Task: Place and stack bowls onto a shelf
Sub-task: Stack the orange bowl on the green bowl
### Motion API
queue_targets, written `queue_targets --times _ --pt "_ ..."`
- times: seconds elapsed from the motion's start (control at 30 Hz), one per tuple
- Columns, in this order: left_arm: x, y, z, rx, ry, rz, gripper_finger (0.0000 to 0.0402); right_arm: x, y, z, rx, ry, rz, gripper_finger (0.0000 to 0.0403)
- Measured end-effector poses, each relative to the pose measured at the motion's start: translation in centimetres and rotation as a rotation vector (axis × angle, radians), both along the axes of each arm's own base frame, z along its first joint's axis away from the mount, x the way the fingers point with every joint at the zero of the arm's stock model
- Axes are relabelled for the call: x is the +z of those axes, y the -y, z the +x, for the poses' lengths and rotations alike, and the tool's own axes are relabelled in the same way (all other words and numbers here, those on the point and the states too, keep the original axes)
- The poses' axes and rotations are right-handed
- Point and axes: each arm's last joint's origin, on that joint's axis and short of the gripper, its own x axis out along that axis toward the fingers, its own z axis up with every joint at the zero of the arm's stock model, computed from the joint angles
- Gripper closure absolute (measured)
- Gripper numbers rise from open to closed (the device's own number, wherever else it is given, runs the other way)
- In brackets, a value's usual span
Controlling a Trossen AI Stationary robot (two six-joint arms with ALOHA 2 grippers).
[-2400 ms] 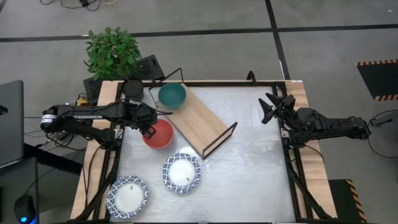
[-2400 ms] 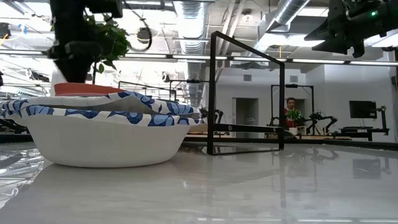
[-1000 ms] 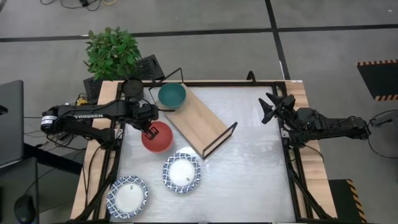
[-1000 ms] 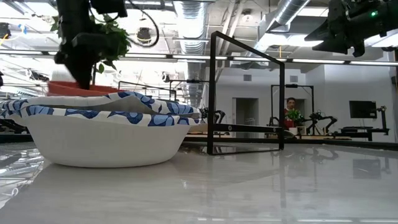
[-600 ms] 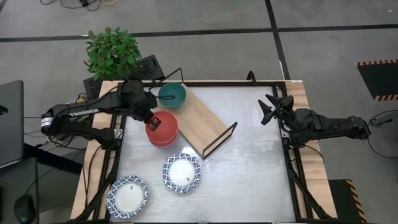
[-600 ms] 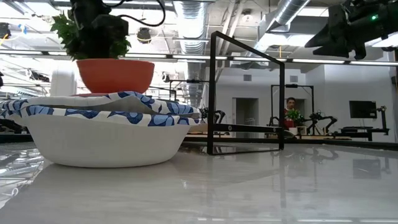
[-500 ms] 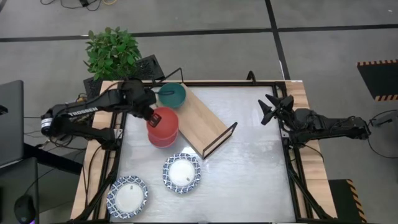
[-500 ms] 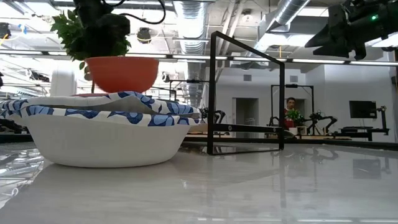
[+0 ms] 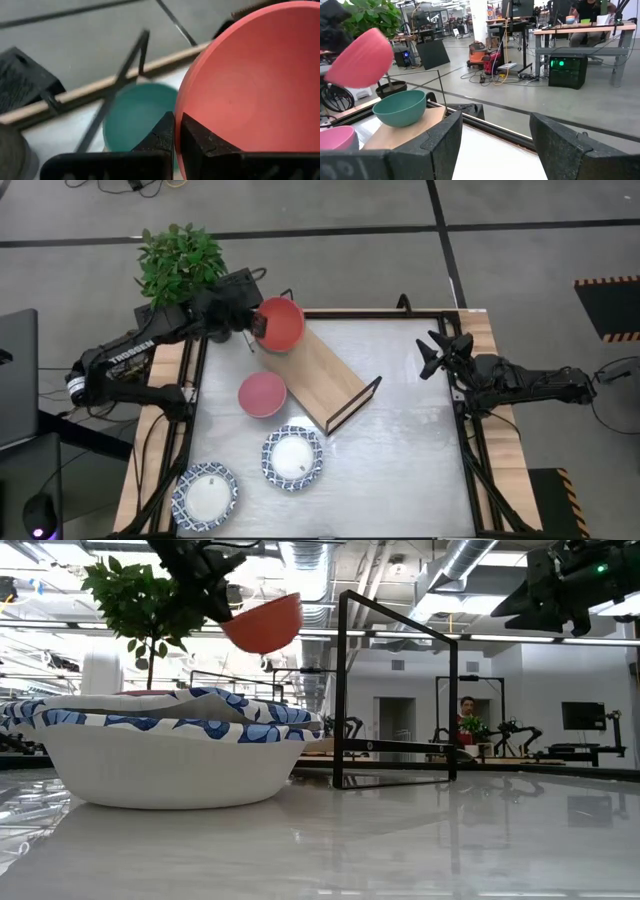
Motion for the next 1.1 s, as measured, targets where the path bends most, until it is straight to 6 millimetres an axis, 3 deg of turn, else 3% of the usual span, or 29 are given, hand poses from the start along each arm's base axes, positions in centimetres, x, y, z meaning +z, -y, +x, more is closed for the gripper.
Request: queue_targets --times 0.33,0.53,1.1 --pt "-3.9 -5.5 0.5 0.039 -0.2 -0.082 0.0402 0.0 0.0 0.0 0.0 0.0 0.0 0.0143" --pt "-4.0 -7.6 1.7 0.02 -0.252 -0.094 0.0401 0.0 0.0 0.0 0.0 0.0 0.0 0.0143" --pt "-4.0 -7.8 1.9 0.028 -0.395 -0.143 0.0401 -0.1 0.0 0.0 0.0 -0.008 0.0 0.0143"
